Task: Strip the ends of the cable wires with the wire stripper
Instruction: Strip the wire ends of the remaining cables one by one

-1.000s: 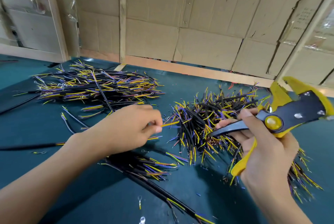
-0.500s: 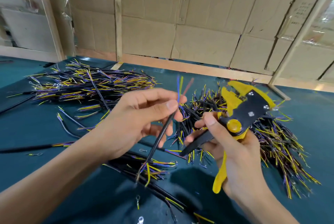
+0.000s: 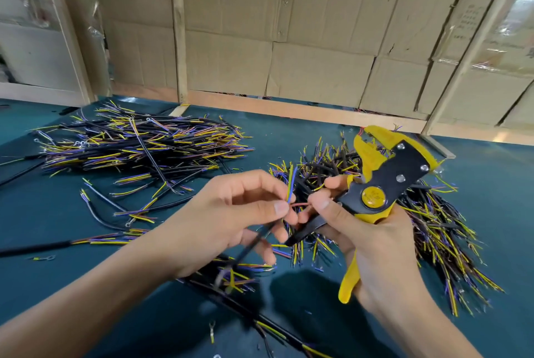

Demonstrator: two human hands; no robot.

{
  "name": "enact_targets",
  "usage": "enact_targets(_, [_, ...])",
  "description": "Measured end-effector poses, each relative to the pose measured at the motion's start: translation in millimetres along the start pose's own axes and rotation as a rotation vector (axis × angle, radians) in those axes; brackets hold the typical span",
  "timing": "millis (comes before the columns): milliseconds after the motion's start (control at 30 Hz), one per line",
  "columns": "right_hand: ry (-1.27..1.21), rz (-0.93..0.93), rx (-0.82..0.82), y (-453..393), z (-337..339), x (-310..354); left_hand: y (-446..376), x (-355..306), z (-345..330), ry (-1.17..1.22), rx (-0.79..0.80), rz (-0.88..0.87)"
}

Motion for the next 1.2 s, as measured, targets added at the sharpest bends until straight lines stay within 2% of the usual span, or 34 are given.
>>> enact_targets(267, [0.037,0.016,0.004,3.2,-5.8,-1.0,-0.8,-6.5,-2.7,0.148,-0.216,-0.036])
enact_targets(500, [0.078,0.014,0.026,4.2,-6.4,-3.5,-2.4,-2.8,-3.4,0.222,-0.390,0.016])
enact_targets(700, [0.104,0.011,0.029,5.2,-4.8,-6.1,-2.6,0.0,-2.3,0.111,-0.446,0.057])
enact_targets(833, [-0.014,-0.119,0.077,4.9,-6.1,-7.3,-1.4,-12.0,4.0,0.123,-0.444,-0.013])
enact_targets(1000, [-0.064,-0.354,0.258,8.2,-13.3,-11.6,1.5,-24.1,12.5,0.152,-0.468,-0.075])
enact_targets(1200, [-0.050,-0.408,0.395,16.3,-21.0,-13.2,2.2,-25.7,13.5,0.144,-0.461,-0.104])
Point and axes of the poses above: each hand's wrist, its own y-axis away from the middle knuckle, its own z-axis out of the back of the hand, x = y × z, the point moved 4 cm from there along -y, towards the middle knuckle, and after that the axes turned 2 degrees about x, right-handed, at the moved point
